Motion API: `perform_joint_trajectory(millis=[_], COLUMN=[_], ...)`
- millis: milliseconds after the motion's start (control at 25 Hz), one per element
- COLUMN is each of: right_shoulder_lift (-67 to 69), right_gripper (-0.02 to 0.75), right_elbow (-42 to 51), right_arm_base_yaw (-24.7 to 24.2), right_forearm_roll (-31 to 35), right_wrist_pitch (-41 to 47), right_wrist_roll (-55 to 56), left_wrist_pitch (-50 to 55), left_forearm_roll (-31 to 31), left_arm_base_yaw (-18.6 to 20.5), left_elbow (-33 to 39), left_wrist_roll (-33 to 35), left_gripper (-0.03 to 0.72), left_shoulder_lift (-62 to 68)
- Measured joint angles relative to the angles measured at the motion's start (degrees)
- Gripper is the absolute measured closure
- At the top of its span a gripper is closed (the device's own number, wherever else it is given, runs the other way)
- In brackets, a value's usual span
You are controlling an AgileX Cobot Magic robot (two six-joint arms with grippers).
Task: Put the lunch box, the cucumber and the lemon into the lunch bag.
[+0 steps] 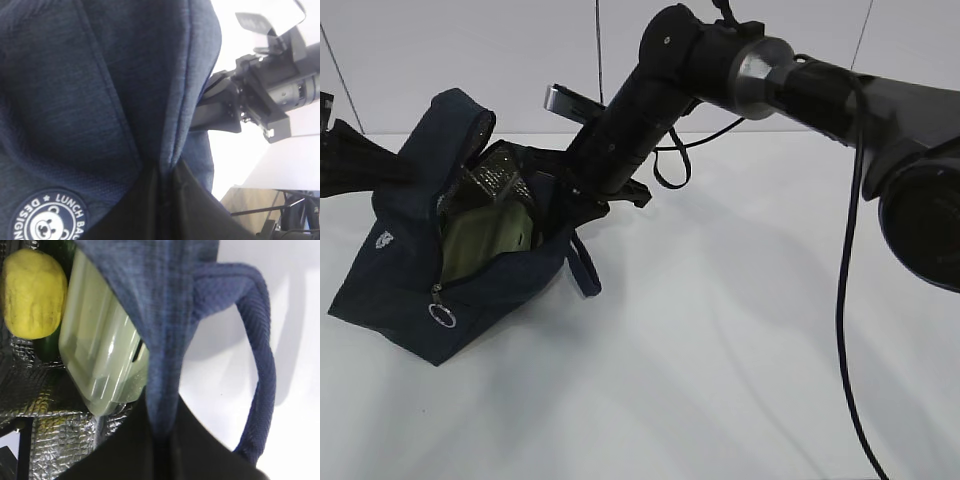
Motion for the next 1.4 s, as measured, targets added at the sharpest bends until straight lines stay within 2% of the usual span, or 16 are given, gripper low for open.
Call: perform_joint_trajectory(millis=[160, 360, 720, 960, 1160, 1400], right_shoulder_lift=[-0.35, -3.86, -14.13, -18.76, -23.25, -25.28], right_gripper=[0.737, 0.737, 0.737, 0.738, 0.737, 0.738], right_elbow=[0.0, 0.04, 2.72, 12.39, 15.74, 15.95], right_arm_base_yaw=[0.0, 0.0, 0.0, -0.06, -0.06, -0.06], right_forearm_roll=[-1.79, -11.0, -27.04, -32.38, -35.38, -38.31], right_wrist_pitch=[0.0, 1.01, 2.06, 2.17, 2.42, 2.42], right_wrist_roll=[-0.12, -0.12, 2.8, 4.98, 5.85, 6.31], left_wrist_pitch=[-0.11, -0.35, -3.37, -9.64, -10.28, -10.29], left_forearm_roll=[1.1, 0.11, -18.53, -22.69, -27.71, -30.47], left_arm_base_yaw=[-1.34, -5.9, -17.05, -24.57, -27.38, -27.74], left_elbow=[0.0, 0.0, 0.0, 0.11, 0.11, 0.11], left_wrist_roll=[-0.47, -1.1, -1.09, -1.62, -2.46, -2.79], left_gripper=[0.677, 0.677, 0.677, 0.677, 0.677, 0.677], left_shoulder_lift=[0.0, 0.0, 0.0, 0.18, 2.01, 6.06])
